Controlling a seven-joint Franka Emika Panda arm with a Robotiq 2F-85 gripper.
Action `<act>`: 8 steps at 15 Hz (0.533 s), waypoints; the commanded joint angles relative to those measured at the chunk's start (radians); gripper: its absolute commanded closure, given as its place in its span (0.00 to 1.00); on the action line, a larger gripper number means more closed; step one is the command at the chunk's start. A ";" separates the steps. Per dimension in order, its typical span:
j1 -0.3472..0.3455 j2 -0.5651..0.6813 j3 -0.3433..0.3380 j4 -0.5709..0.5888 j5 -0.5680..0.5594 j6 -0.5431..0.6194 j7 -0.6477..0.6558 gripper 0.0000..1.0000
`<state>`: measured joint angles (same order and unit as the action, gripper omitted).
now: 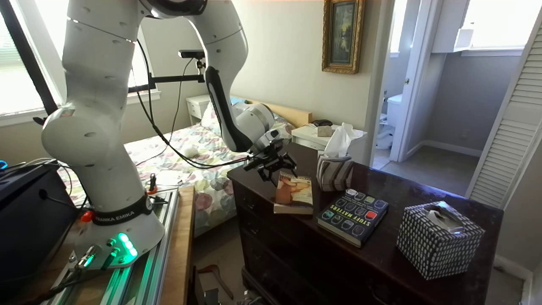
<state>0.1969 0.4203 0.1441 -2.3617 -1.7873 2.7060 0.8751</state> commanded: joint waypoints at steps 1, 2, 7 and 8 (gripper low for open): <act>0.008 0.020 0.004 0.015 -0.028 -0.012 0.032 0.00; 0.009 0.017 0.005 0.013 -0.026 -0.010 0.030 0.00; 0.011 -0.004 0.006 -0.002 -0.007 -0.004 0.009 0.00; 0.011 -0.007 0.007 -0.006 0.000 -0.005 0.003 0.00</act>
<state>0.2016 0.4214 0.1459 -2.3618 -1.7873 2.7059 0.8751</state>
